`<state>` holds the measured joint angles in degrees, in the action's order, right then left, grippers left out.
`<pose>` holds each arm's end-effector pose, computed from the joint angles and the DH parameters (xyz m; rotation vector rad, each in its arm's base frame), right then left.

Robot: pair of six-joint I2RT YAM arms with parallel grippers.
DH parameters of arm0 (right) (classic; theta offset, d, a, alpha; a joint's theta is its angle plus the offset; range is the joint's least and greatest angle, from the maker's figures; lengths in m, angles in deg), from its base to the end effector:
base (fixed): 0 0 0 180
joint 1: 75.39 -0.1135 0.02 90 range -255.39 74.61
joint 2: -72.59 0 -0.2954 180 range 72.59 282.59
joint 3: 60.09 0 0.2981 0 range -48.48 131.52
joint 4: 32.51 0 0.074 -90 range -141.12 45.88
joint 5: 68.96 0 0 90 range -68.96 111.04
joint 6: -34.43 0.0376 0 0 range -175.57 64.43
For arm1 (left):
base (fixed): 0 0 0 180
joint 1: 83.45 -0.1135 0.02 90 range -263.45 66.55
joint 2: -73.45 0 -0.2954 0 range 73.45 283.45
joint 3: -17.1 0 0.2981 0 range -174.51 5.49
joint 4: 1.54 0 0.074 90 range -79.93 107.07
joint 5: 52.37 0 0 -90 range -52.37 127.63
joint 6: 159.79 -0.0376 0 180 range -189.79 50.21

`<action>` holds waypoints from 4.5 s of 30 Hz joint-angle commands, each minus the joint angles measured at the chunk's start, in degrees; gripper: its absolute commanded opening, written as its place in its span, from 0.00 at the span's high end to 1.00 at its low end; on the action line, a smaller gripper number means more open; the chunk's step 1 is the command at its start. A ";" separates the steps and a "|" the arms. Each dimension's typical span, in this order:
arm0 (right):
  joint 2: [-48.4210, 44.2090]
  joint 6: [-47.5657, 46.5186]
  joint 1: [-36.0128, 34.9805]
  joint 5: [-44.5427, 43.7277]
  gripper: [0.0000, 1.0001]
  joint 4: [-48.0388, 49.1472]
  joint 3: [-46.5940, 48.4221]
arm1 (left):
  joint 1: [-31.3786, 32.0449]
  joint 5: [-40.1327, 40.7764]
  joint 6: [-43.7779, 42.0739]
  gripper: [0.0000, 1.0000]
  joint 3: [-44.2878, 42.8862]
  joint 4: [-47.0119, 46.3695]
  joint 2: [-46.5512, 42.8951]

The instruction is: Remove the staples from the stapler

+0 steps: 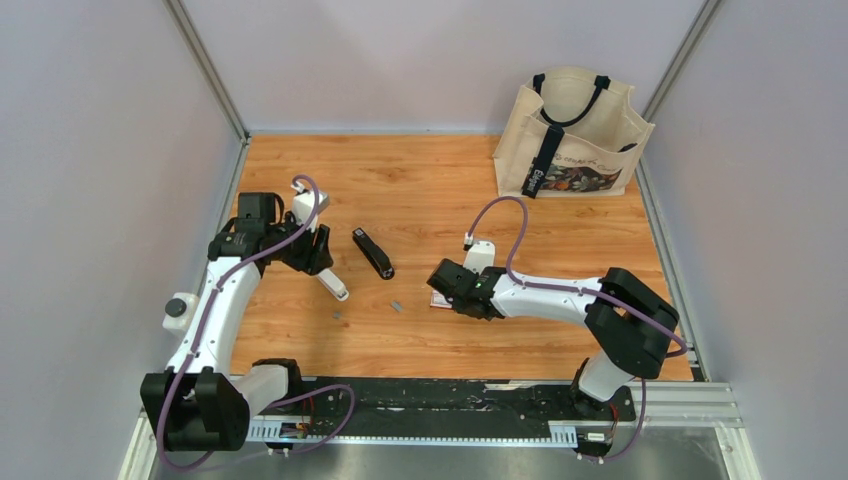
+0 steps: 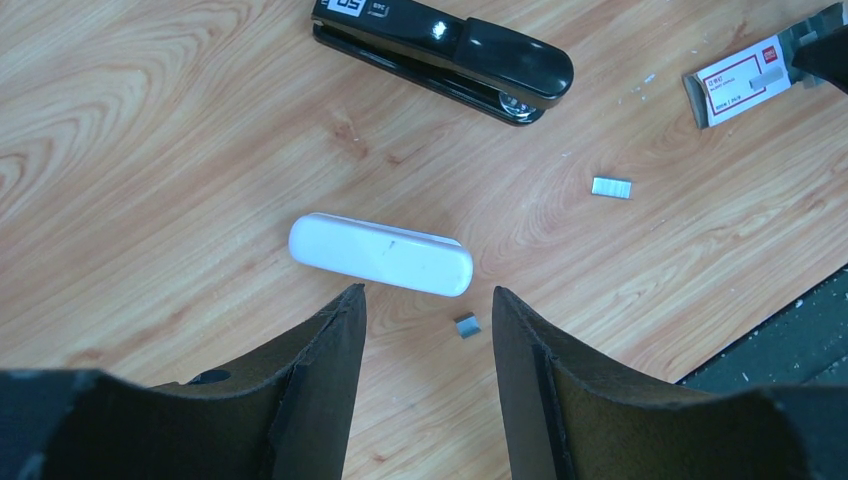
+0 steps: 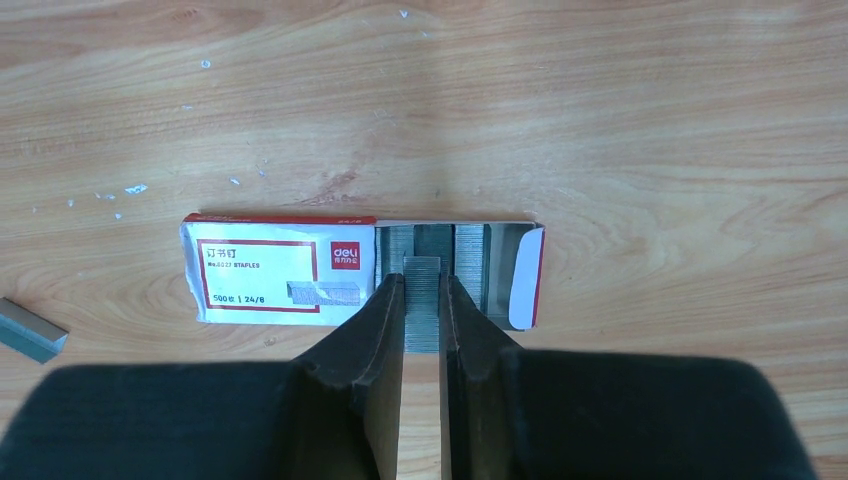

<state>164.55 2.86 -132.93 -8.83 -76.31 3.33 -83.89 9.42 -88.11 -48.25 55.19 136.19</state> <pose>0.1899 0.2636 0.1647 0.1250 2.5404 -0.0246 0.2454 -0.0159 0.3029 0.5683 2.3506 -0.4704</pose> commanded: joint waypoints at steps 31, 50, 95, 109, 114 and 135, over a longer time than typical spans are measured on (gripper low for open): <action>-3.28 -1.48 0.67 -0.45 0.85 5.99 -1.54 | 0.27 -0.80 -0.92 0.42 1.97 -1.62 -1.57; -1.26 -2.27 0.67 0.25 0.83 5.56 -0.22 | 0.19 -0.36 -1.36 0.42 2.14 -1.62 -1.74; -8.47 -3.41 -1.79 3.23 0.94 6.34 -5.23 | 0.27 -0.18 -2.15 0.41 2.14 -0.65 -2.62; -4.95 -4.56 0.41 6.31 0.96 7.57 -3.91 | 0.27 -0.18 -2.15 0.41 2.06 -0.91 -2.36; -5.30 -5.00 0.50 6.40 0.96 8.54 -4.09 | 0.27 -0.53 -2.15 0.41 2.32 -1.00 -2.18; -12.07 -5.88 0.41 5.43 0.94 12.15 -8.57 | 0.27 -0.53 -2.24 0.41 3.99 -1.62 -2.27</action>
<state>155.98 -2.69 -132.66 -2.25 -65.86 -3.99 -83.85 9.44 -89.45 -44.51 54.38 134.86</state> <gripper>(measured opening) 0.063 0.587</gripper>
